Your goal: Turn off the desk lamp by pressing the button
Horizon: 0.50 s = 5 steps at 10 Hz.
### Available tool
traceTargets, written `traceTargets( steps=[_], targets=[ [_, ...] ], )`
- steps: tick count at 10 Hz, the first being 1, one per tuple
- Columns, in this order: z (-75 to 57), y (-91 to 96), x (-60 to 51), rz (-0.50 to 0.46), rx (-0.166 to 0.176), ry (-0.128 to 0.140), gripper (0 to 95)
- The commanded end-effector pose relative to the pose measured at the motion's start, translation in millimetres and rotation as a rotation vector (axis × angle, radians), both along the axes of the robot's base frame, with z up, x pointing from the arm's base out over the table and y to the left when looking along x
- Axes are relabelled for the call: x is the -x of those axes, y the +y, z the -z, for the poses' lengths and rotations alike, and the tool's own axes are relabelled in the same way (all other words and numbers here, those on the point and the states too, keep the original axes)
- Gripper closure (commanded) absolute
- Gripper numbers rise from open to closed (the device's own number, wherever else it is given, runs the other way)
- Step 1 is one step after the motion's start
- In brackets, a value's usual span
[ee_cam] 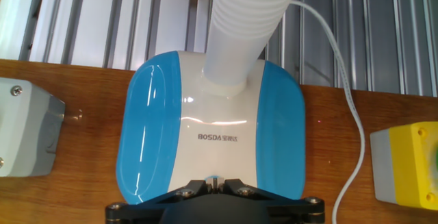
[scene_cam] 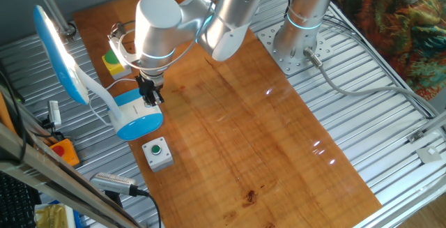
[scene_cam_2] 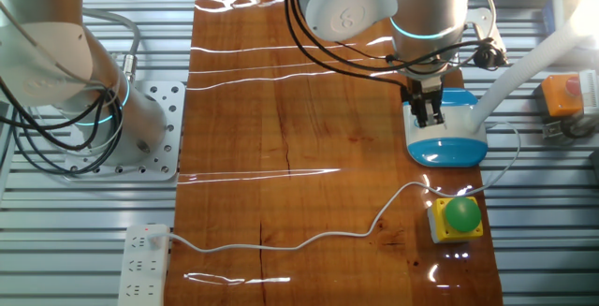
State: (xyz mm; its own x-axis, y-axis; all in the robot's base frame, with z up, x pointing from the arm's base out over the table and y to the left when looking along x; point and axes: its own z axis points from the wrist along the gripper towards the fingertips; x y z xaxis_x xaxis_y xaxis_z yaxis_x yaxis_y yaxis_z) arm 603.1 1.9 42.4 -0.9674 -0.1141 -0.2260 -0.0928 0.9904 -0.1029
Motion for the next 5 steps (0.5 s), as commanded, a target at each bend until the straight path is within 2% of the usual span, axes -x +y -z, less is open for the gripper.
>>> traceTargets(
  steps=[1, 5],
  targets=[
    [0.1, -0.3, 0.0, -0.003, 0.002, -0.002, 95.0],
    [4.1, 0.1, -0.5, -0.012, 0.004, -0.010, 95.0]
  ],
)
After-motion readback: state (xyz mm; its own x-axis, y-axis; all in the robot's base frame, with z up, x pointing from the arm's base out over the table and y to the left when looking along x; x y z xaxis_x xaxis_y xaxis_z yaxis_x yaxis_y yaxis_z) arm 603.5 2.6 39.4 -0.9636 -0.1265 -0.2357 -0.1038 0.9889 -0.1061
